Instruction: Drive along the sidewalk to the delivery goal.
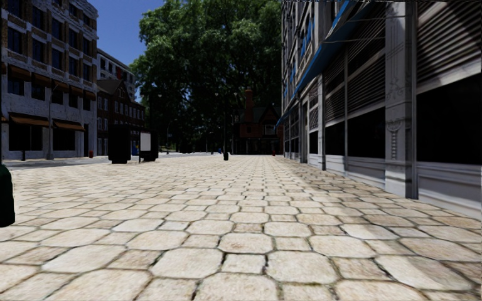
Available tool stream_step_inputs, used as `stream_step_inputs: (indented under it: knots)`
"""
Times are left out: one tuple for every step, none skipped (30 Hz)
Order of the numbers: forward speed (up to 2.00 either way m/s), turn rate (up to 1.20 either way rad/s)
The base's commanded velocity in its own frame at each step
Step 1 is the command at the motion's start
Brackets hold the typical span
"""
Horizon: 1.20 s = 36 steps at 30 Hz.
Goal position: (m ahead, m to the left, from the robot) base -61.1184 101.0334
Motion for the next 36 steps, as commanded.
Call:
stream_step_inputs:
  knots:
    - [1.39,0.9]
    - [1.49,0.9]
    - [1.53,0.9]
    - [1.53,0.9]
    - [1.54,0.9]
    - [1.54,0.9]
    - [1.54,0.9]
    - [1.54,0.9]
    - [1.55,0.9]
    - [1.55,0.9]
    - [1.55,0.9]
    - [1.55,0.9]
    - [1.55,0.9]
    - [1.55,0.9]
    - [1.55,0.9]
    - [1.55,0.91]
    - [1.55,0.91]
    - [1.55,0.92]
    - [1.55,0.92]
    - [1.56,0.92]
    - [1.56,0.95]
    - [1.56,0.95]
    - [1.56,0.99]
    - [1.55,1.01]
    - [1.55,1.01]
    - [1.55,1.03]
    - [1.55,1.03]
    - [1.55,1.08]
    - [1.55,1.1]
    - [1.55,1.1]
    - [1.55,1.1]
    - [1.55,1.1]
    - [1.55,1.1]
    - [1.55,1.1]
    - [1.55,1.1]
    - [1.55,1.1]
